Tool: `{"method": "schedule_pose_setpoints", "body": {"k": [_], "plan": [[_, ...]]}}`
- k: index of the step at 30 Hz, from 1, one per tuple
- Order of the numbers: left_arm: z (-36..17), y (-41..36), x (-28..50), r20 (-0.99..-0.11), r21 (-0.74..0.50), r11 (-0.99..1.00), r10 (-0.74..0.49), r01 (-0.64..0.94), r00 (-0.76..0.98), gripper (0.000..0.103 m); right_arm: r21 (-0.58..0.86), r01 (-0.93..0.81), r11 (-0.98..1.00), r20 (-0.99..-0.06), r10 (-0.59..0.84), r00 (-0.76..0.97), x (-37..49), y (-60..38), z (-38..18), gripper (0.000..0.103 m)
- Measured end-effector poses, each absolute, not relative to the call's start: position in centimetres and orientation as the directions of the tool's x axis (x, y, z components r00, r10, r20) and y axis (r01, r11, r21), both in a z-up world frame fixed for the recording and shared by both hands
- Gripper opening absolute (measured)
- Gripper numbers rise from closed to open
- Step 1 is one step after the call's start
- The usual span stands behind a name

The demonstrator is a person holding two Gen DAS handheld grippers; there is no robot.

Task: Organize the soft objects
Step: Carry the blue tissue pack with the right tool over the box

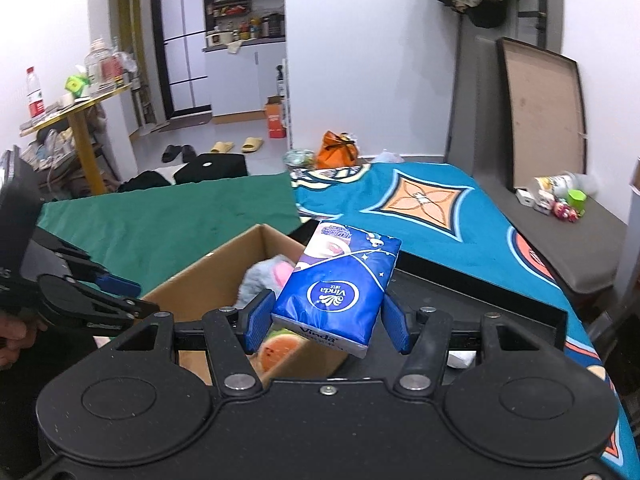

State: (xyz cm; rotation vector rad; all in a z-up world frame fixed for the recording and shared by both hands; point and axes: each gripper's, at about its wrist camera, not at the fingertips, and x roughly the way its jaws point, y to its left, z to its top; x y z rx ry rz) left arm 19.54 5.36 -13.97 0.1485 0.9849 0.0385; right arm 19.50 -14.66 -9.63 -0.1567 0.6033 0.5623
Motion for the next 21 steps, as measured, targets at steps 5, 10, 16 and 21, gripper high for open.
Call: {"method": "schedule_pose_setpoints", "body": {"k": [5, 10, 16, 21], "plan": [[-14.4, 5.8, 19.7, -0.844, 0.113, 0.993, 0.077, 0.036, 0.531, 0.023, 0.018, -0.582, 0.813, -0.584, 0.481, 0.653, 19.4, -13.0, -9.6, 0.057], [-14.8, 6.0, 19.8, -0.855, 0.104, 0.994, 0.068, 0.042, 0.514, 0.017, 0.019, -0.619, 0.785, -0.605, 0.502, 0.618, 19.5, -11.4, -9.9, 0.057], [-15.5, 6.4, 20.2, -0.873, 0.081, 0.996, 0.052, 0.039, 0.484, 0.013, 0.025, -0.669, 0.743, -0.632, 0.530, 0.565, 19.4, -9.3, -10.5, 0.057], [-15.5, 7.0, 20.1, -0.873, 0.020, 0.998, -0.014, 0.065, 0.487, 0.008, 0.037, -0.691, 0.722, -0.659, 0.537, 0.526, 19.4, -8.2, -11.1, 0.057]]}}
